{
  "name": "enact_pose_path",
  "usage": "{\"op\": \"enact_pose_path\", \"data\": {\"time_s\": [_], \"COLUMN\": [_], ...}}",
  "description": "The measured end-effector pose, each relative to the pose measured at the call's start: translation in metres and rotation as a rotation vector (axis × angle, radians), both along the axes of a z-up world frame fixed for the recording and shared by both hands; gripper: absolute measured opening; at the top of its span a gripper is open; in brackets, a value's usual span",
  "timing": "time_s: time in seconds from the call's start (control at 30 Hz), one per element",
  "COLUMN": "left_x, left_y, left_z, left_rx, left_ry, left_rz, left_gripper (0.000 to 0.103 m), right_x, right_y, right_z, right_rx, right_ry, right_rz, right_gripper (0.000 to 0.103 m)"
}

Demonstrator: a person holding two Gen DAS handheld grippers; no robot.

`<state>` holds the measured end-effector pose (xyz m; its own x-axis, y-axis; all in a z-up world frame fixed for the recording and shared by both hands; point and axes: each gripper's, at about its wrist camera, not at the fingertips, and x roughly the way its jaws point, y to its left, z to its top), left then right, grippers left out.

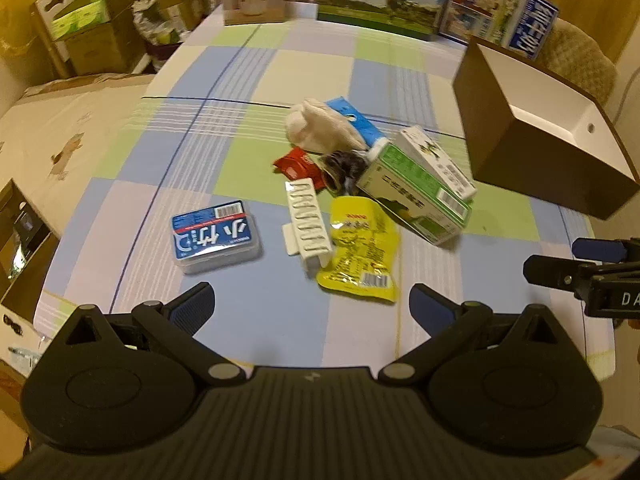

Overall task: Organize objects
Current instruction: 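Move the right gripper toward the green medicine box, then grasp the green medicine box with the right gripper and lift it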

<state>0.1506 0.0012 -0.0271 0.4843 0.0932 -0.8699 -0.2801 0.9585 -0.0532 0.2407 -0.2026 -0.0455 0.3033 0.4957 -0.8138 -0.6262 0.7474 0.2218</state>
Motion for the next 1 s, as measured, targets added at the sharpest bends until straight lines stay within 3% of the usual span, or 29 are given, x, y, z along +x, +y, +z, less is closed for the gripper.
{"op": "enact_pose_path", "data": {"time_s": [0.2,0.47,1.0], "left_x": [0.007,0.009,-0.004], "left_y": [0.011,0.034,0.071], "left_z": [-0.003,-0.013,-0.029], "left_rx": [0.007,0.016,0.079], "left_ry": [0.012,0.032,0.043], "left_rz": [0.069,0.183,0.398], "left_gripper": [0.102,0.102,0.102], "right_x": [0.019,0.05,0.072], "right_y": [0.012,0.028,0.083], "right_z": [-0.01,-0.036,-0.071], "right_rx": [0.02,0.028,0.025], "right_ry": [-0.019,-0.038,-0.079], "right_rz": [0.101,0.212,0.454], "right_gripper": [0.086,0.064,0.044]}}
